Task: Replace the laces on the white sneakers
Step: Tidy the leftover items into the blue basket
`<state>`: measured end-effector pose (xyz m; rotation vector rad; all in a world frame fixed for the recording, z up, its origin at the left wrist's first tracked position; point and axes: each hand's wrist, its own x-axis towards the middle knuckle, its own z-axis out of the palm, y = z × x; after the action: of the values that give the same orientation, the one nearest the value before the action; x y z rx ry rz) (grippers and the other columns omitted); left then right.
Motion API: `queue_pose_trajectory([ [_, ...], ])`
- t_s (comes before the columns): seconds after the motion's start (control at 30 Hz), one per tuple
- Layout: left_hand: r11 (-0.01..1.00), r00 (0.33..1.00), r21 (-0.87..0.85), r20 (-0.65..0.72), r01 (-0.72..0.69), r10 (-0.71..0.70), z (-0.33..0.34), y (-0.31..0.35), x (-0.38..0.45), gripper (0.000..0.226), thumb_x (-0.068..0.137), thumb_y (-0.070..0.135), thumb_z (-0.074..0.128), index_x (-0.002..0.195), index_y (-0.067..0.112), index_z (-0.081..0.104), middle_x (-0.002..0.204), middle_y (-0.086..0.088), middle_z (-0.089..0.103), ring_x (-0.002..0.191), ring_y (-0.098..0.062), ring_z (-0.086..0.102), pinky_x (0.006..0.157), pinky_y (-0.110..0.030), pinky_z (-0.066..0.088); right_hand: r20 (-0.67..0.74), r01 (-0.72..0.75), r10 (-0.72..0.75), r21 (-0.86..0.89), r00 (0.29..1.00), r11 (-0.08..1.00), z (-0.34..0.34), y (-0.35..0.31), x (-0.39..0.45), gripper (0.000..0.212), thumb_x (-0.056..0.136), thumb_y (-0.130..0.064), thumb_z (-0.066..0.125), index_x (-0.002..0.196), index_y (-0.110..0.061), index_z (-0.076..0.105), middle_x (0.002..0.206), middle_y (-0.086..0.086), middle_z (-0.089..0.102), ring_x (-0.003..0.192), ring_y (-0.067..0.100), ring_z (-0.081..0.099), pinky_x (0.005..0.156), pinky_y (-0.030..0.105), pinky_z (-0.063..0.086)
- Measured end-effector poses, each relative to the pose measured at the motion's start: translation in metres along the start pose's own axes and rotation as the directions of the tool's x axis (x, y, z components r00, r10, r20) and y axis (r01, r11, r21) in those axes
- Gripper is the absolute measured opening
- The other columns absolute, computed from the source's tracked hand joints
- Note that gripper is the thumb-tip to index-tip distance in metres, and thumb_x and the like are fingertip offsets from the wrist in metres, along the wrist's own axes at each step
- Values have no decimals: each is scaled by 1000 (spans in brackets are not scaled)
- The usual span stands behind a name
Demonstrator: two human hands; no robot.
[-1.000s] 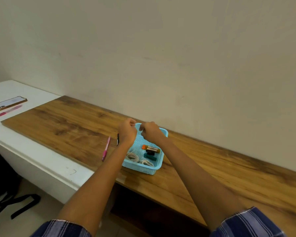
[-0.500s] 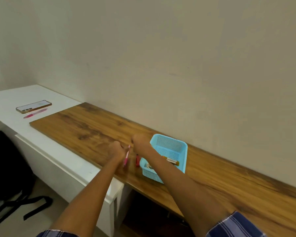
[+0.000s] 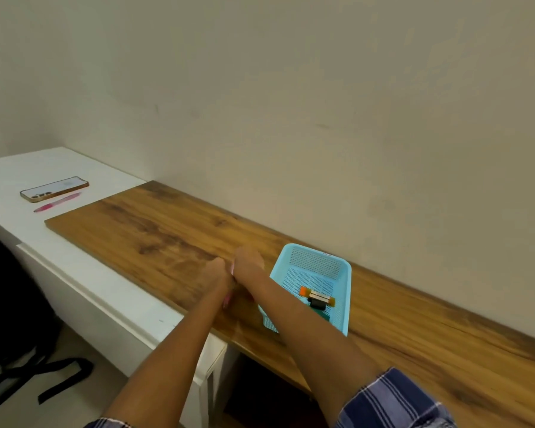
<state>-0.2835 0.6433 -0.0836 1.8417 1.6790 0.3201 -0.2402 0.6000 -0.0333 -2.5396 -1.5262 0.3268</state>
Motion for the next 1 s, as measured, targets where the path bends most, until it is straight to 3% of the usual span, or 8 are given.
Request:
queue_pose_trajectory([
  [0.07,995,995,60,-53,-82,85,-12,4,2,20,84,20,66,98,6,65,105,-7,65,96,-23,63,73,-28,50,-48,17,-15,35,999,999,-18,0,0,25,95,-7,47,116,0,58,116,14,62,106,27,61,81,29,49],
  [0.17,976,973,41,-87,-213,216,-24,24,-2,30,79,26,72,98,4,66,105,-12,66,98,-27,63,77,-32,51,-172,19,-2,100,985,995,-58,18,1,28,94,2,46,121,3,52,123,18,58,113,30,58,87,32,47],
  [0.27,931,921,26,-139,-365,365,-39,60,-23,23,79,22,71,95,4,70,96,-11,69,87,-26,65,68,-32,49,-289,-31,45,52,956,998,-97,59,-3,27,92,3,48,118,1,53,121,18,58,112,32,57,85,33,46],
  [0.37,812,813,59,-7,-580,582,-31,89,-42,13,81,14,67,91,9,73,88,-10,71,64,-14,57,54,-21,41,-251,-109,101,-20,963,994,-119,113,-14,24,89,1,51,113,0,59,116,18,61,108,33,59,83,33,47],
  [0.43,680,701,171,176,-713,691,-22,99,-54,15,83,11,64,95,10,73,94,-6,72,69,-11,59,60,-15,39,-212,-140,123,-66,969,988,-124,145,-22,24,89,-1,54,111,-1,61,114,17,63,106,32,60,81,32,48],
  [0.57,520,609,319,368,-792,703,12,112,-62,20,87,10,62,105,11,69,107,-4,68,99,-17,62,77,-23,45,-157,-108,92,-96,983,989,-122,183,-34,24,87,-3,58,111,-2,63,115,15,63,104,29,60,82,32,48],
  [0.8,430,629,468,463,-772,625,59,126,-56,27,89,3,57,113,11,66,117,-6,64,106,-21,61,87,-29,47,-96,21,-29,-91,995,996,-97,195,-23,23,85,-3,62,108,-2,65,114,15,63,104,28,59,85,32,47],
  [1.0,393,641,525,461,-755,614,69,120,-50,31,90,1,54,118,12,62,117,-6,64,104,-21,63,86,-28,49,-45,75,-82,-135,996,988,-87,193,-15,24,85,4,57,107,-1,66,110,16,65,89,24,58,72,28,44],
])
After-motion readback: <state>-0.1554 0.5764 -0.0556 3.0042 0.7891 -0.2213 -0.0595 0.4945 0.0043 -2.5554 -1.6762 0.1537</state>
